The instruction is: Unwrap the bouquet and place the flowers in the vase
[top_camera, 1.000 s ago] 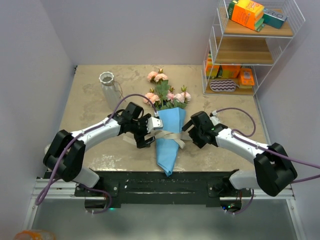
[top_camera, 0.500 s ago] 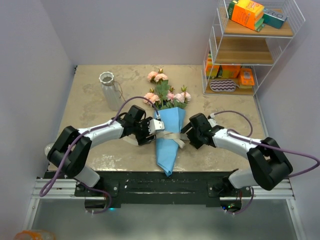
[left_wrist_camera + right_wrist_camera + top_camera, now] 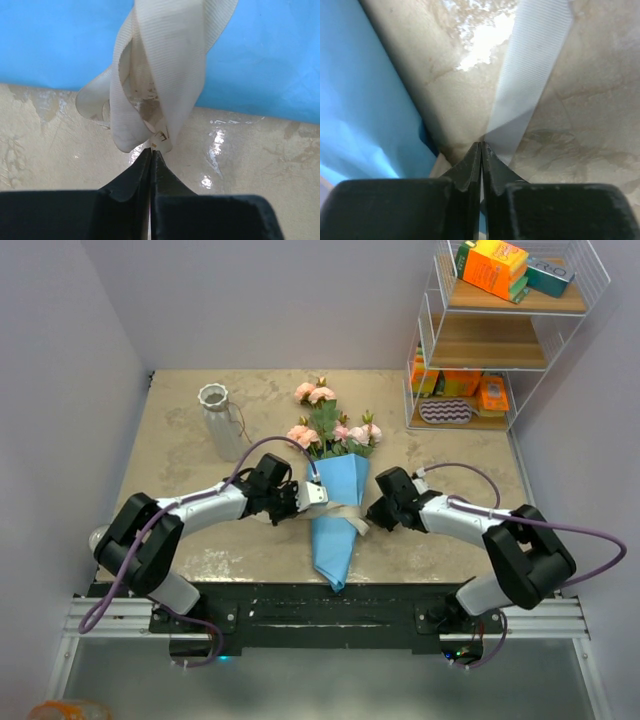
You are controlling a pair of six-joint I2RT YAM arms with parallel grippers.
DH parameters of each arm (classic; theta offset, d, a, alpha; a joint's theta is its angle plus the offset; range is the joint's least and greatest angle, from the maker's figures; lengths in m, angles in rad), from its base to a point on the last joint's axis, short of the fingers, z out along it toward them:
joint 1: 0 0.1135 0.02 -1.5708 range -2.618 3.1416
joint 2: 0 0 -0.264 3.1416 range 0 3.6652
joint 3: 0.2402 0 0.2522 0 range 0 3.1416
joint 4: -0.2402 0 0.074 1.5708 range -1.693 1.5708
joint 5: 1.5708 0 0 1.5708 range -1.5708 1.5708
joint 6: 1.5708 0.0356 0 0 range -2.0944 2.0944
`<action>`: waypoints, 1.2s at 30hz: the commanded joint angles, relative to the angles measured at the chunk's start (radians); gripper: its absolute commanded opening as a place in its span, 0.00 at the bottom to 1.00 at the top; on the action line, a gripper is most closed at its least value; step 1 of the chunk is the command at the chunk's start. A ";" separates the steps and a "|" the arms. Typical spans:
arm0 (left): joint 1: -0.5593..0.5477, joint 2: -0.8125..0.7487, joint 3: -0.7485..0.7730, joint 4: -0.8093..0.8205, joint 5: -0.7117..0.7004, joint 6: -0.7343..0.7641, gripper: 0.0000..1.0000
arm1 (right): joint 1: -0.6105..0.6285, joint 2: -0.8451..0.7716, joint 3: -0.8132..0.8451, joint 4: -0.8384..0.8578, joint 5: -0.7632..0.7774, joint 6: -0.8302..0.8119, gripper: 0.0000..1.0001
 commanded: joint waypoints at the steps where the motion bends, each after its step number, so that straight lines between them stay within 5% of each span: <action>1: -0.005 -0.053 0.039 -0.008 -0.015 -0.001 0.00 | -0.002 -0.042 -0.042 0.020 0.009 0.043 0.00; 10: -0.004 -0.150 0.085 -0.086 -0.015 -0.031 0.00 | -0.011 -0.328 -0.070 -0.081 0.173 0.011 0.00; 16: -0.002 -0.184 0.063 -0.099 -0.046 -0.039 0.00 | -0.043 -0.470 -0.024 -0.168 0.274 -0.200 0.00; 19: -0.002 -0.193 0.054 -0.095 -0.047 -0.047 0.00 | -0.043 -0.473 0.019 -0.276 0.316 -0.288 0.30; 20: -0.002 -0.188 0.055 -0.095 -0.047 -0.050 0.00 | -0.042 -0.474 0.016 -0.305 0.307 -0.308 0.49; 23: -0.004 -0.170 0.066 -0.094 -0.047 -0.059 0.00 | -0.011 -0.505 -0.044 -0.328 0.290 -0.296 0.64; 28: -0.002 -0.155 0.094 -0.100 -0.046 -0.068 0.00 | 0.083 -0.542 -0.159 -0.290 0.311 -0.233 0.69; 36: -0.002 -0.138 0.101 -0.105 -0.041 -0.073 0.00 | 0.240 -0.300 -0.110 -0.256 0.426 -0.227 0.64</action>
